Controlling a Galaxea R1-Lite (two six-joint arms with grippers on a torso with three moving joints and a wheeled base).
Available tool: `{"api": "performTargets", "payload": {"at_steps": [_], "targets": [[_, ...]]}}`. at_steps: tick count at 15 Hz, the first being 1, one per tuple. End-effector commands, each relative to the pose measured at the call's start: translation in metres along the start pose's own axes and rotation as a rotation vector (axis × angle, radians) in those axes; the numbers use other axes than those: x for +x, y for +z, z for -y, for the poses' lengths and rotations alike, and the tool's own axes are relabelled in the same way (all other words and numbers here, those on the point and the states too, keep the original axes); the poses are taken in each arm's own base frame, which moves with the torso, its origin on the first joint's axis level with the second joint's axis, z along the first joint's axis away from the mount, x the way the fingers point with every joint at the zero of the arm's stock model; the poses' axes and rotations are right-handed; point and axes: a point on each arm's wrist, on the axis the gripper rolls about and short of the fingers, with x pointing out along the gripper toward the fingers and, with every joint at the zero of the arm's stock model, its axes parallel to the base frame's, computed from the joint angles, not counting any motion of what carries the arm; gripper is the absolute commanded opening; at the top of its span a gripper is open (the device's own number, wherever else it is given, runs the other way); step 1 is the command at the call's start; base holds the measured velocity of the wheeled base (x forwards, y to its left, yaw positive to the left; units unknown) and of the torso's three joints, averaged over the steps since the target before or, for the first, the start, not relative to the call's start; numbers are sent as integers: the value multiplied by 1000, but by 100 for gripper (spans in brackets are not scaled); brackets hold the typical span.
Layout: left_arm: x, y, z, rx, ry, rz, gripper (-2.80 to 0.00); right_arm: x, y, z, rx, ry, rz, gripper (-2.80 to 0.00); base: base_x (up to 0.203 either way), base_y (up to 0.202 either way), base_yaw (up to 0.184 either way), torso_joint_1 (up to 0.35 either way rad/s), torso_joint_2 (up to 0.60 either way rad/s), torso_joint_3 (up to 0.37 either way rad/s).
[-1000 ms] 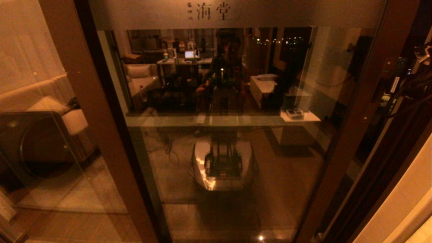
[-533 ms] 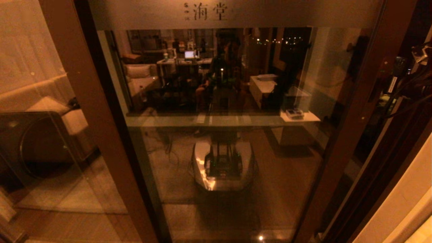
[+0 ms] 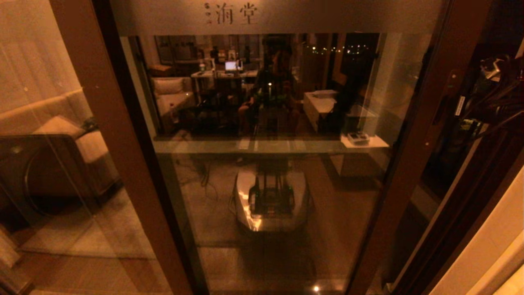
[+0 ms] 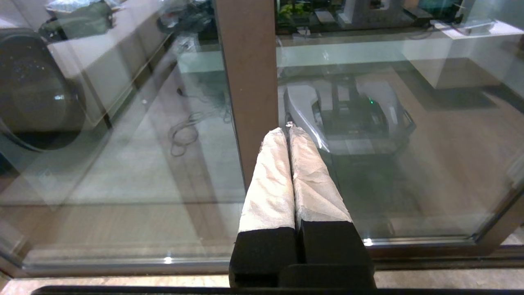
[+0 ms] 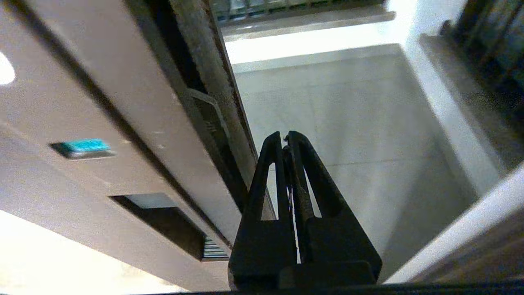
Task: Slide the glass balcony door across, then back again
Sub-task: Open the slid door
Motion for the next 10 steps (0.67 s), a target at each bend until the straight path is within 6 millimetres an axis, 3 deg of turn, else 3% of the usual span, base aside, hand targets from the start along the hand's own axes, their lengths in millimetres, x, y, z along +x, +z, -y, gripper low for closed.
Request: {"api": "performTargets", "payload": {"at_steps": [1,10], "targets": [[0,0,0,1,0,1,-280,-2,0,-6,-2,6,-2,-280,0,0,0,0,0,0],[0,0,0,-1,0,1,-280,8,-12,-29,-10,67,-21,-280,0,0,0,0,0,0]]}}
